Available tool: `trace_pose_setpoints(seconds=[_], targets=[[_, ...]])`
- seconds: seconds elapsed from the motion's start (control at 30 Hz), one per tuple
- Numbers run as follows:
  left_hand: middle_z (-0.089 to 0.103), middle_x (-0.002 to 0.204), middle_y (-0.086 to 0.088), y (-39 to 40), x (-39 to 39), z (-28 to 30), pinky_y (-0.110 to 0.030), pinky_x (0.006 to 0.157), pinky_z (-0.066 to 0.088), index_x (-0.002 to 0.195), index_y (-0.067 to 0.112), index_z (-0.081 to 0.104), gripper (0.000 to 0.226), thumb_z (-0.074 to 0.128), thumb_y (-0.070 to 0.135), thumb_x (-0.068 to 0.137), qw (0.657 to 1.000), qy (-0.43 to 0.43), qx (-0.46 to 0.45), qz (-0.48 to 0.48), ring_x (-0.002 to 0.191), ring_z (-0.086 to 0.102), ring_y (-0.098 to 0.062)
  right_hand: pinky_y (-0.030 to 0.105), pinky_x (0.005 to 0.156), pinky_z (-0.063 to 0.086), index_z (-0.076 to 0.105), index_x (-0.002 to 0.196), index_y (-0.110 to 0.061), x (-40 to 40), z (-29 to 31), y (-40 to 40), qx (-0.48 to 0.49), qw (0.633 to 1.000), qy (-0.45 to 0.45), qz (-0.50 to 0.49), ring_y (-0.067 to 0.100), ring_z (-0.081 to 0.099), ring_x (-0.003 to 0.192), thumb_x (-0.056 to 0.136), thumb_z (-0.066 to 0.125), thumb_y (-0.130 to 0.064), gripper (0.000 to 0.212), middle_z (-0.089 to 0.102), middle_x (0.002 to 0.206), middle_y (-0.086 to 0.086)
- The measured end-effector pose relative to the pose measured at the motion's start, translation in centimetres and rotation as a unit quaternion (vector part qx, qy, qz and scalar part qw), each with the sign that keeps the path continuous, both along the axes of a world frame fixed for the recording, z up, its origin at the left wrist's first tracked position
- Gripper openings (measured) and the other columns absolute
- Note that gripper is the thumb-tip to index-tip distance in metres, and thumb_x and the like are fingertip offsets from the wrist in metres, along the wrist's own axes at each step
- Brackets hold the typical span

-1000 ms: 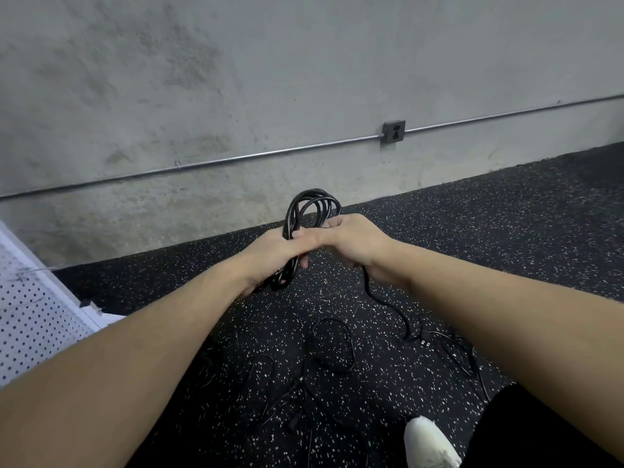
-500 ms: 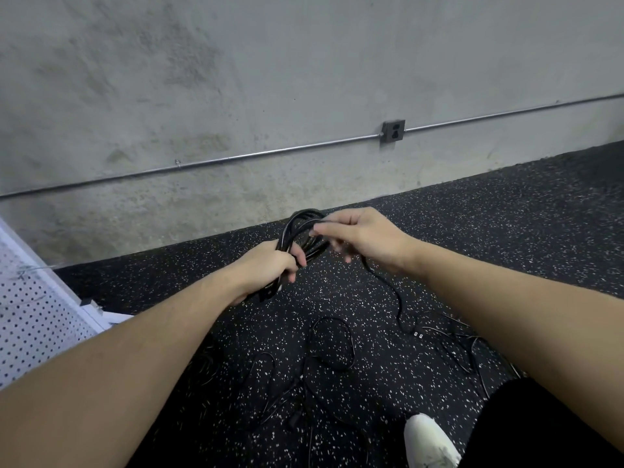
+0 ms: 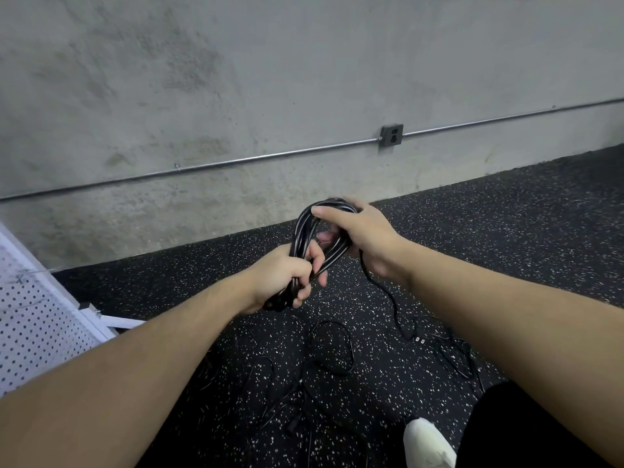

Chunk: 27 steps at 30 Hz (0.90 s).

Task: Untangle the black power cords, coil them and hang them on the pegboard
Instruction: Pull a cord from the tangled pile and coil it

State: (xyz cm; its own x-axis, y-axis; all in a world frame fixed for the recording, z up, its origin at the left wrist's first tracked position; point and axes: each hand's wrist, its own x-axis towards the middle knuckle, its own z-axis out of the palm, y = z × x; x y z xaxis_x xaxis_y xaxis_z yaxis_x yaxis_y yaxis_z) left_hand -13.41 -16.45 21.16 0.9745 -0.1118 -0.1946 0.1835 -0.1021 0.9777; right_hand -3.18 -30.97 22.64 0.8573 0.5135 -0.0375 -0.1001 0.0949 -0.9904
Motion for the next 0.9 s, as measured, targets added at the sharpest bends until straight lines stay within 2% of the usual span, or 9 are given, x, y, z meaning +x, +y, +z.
trace_pose_setpoints(seconds=[0.13, 0.3, 0.37, 0.4, 0.47, 0.6, 0.73, 0.8, 0.9], targets=[[0.055, 0.097, -0.017, 0.0, 0.3, -0.2, -0.032, 0.067, 0.046, 0.065, 0.02, 0.056, 0.02, 0.049, 0.003, 0.057, 0.999, -0.041, -0.017, 0.022, 0.082, 0.057, -0.027, 0.025, 0.043, 0.044, 0.064, 0.12, -0.017, -0.4, 1.3, 1.3, 0.088, 0.993, 0.076, -0.015, 0.008, 0.043, 0.04, 0.084, 0.081, -0.014, 0.04, 0.057, 0.064, 0.0], [0.05, 0.072, -0.005, -0.9, 0.0, 0.4, -0.024, 0.048, 0.04, 0.072, 0.017, 0.058, 0.024, 0.046, 0.002, 0.057, 0.997, -0.046, -0.066, 0.006, 0.055, 0.048, -0.015, 0.012, 0.034, 0.029, 0.059, 0.101, -0.015, -0.1, 2.4, 1.3, 0.176, 0.968, 0.178, 0.01, 0.002, 0.028, 0.035, 0.095, 0.069, -0.016, 0.012, 0.04, 0.056, -0.007], [0.064, 0.081, -0.008, -1.1, 0.1, 0.2, -0.029, 0.077, 0.06, 0.079, 0.011, 0.054, 0.025, 0.045, -0.001, 0.058, 0.995, -0.053, -0.085, -0.018, 0.076, 0.068, -0.02, 0.01, 0.036, 0.027, 0.055, 0.093, -0.014, -0.1, 2.4, 1.0, 0.182, 0.962, 0.2, 0.024, 0.002, 0.027, 0.034, 0.096, 0.067, -0.019, 0.014, 0.033, 0.049, -0.009], [0.065, 0.085, -0.011, -1.2, 0.2, 0.1, -0.038, 0.097, 0.057, 0.08, 0.009, 0.052, 0.026, 0.044, -0.003, 0.059, 0.993, -0.048, -0.107, -0.025, 0.088, 0.07, -0.026, 0.009, 0.036, 0.028, 0.053, 0.091, -0.014, 0.0, 2.4, 1.0, 0.189, 0.96, 0.205, 0.023, 0.002, 0.027, 0.034, 0.097, 0.067, -0.019, 0.016, 0.031, 0.05, -0.009], [0.06, 0.086, -0.013, -1.5, 0.4, -0.2, -0.056, 0.108, 0.047, 0.078, 0.009, 0.055, 0.026, 0.044, -0.004, 0.059, 0.988, -0.019, -0.154, -0.015, 0.086, 0.066, -0.029, 0.011, 0.035, 0.031, 0.053, 0.091, -0.013, 0.0, 2.4, 1.2, 0.192, 0.96, 0.205, 0.002, 0.003, 0.027, 0.035, 0.097, 0.067, -0.022, 0.017, 0.029, 0.053, -0.007], [0.053, 0.083, -0.009, -1.5, 0.6, -0.9, -0.05, 0.082, 0.058, 0.079, 0.012, 0.055, 0.025, 0.044, -0.001, 0.062, 0.982, -0.001, -0.188, -0.002, 0.069, 0.055, -0.021, 0.027, 0.051, 0.045, 0.061, 0.101, -0.015, 0.0, 1.0, 1.6, 0.093, 0.986, 0.139, -0.016, 0.012, 0.049, 0.046, 0.104, 0.041, -0.055, 0.045, 0.049, 0.057, -0.001], [0.053, 0.08, -0.008, -1.2, 1.0, 0.0, -0.033, 0.059, 0.047, 0.082, 0.012, 0.049, 0.023, 0.043, -0.002, 0.064, 0.963, -0.04, -0.262, 0.047, 0.062, 0.05, -0.02, 0.039, 0.075, 0.054, 0.057, 0.11, -0.014, 0.3, -1.9, 0.2, -0.074, 0.987, 0.072, 0.123, 0.019, 0.063, 0.064, 0.103, 0.007, -0.065, 0.071, 0.063, 0.074, 0.003], [0.052, 0.08, -0.008, -1.0, 1.3, 0.6, -0.03, 0.055, 0.041, 0.082, 0.013, 0.049, 0.023, 0.04, -0.003, 0.067, 0.948, -0.06, -0.3, 0.092, 0.06, 0.048, -0.02, 0.047, 0.096, 0.049, 0.059, 0.101, -0.017, 0.0, -3.2, -0.5, -0.173, 0.96, 0.053, 0.215, 0.023, 0.07, 0.082, 0.103, 0.003, -0.064, 0.073, 0.073, 0.085, 0.006], [0.054, 0.079, -0.008, -0.4, 1.5, 0.8, -0.03, 0.055, 0.045, 0.08, 0.014, 0.052, 0.029, 0.031, -0.007, 0.077, 0.94, -0.075, -0.29, 0.165, 0.059, 0.048, -0.019, 0.039, 0.089, 0.05, 0.065, 0.107, -0.012, -0.2, -4.1, -1.5, -0.307, 0.879, 0.042, 0.363, 0.02, 0.073, 0.089, 0.097, 0.001, -0.072, 0.089, 0.074, 0.102, 0.018]])
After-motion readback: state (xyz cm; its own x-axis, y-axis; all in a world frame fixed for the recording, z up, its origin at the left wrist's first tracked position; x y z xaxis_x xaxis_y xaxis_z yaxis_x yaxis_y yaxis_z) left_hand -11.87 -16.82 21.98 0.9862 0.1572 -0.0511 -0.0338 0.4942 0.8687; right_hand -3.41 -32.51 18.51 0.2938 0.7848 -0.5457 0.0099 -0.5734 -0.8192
